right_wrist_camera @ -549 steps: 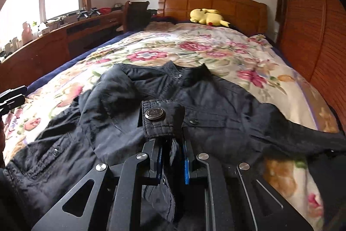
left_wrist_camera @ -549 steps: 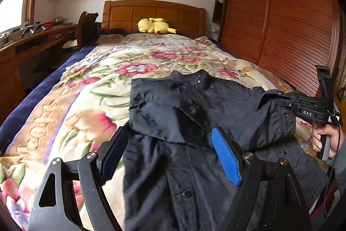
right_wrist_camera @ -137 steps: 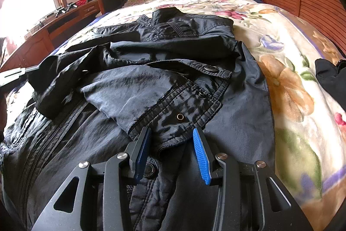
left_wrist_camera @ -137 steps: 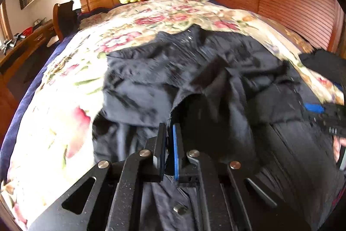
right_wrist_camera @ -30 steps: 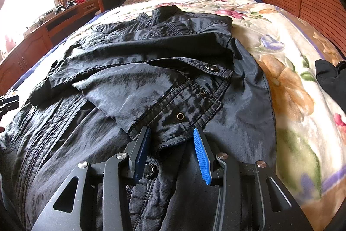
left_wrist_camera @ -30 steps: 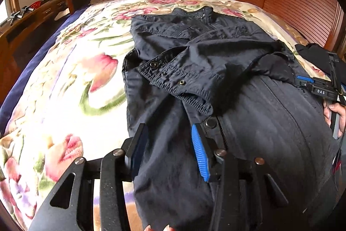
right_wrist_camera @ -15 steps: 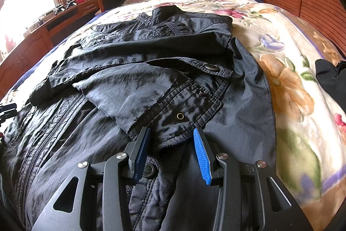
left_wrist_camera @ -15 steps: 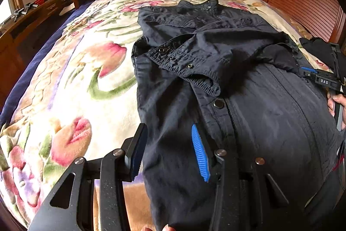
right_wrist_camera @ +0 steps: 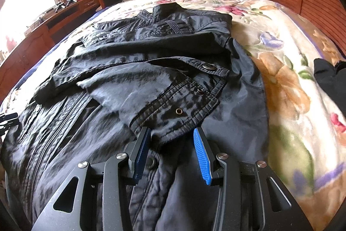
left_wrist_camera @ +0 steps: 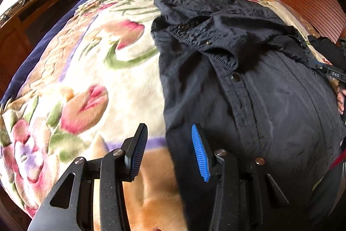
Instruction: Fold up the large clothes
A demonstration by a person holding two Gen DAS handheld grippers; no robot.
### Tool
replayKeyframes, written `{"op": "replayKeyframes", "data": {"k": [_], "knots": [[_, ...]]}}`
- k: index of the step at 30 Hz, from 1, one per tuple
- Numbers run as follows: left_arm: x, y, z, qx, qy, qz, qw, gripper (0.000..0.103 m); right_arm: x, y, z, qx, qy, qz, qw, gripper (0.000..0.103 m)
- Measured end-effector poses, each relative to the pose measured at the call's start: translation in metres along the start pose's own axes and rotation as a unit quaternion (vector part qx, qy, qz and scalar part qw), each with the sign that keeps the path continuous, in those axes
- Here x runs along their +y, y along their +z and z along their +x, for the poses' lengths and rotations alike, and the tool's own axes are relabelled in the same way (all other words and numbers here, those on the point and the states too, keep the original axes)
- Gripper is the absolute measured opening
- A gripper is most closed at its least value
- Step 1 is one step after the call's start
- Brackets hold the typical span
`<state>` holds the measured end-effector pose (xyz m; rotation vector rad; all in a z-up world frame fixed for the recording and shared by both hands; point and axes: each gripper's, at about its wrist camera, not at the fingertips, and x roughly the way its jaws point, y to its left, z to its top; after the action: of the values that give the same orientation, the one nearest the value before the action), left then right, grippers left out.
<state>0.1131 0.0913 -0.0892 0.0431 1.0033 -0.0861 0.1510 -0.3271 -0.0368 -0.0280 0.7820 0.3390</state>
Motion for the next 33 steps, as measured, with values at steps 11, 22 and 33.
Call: {"op": "replayKeyframes", "data": {"k": [11, 22, 33], "knots": [[0.014, 0.003, 0.027, 0.032, -0.013, -0.009, 0.9994, 0.044, -0.015, -0.041, -0.065, 0.015, -0.024, -0.009, 1.000, 0.043], [0.005, -0.004, 0.024, -0.002, 0.011, 0.021, 0.9997, 0.044, -0.021, -0.064, -0.096, 0.031, -0.044, -0.007, 0.999, 0.043], [0.010, -0.017, 0.005, 0.000, -0.005, 0.009, 0.9999, 0.044, -0.010, -0.076, -0.103, 0.043, -0.046, -0.025, 0.998, 0.043]]}}
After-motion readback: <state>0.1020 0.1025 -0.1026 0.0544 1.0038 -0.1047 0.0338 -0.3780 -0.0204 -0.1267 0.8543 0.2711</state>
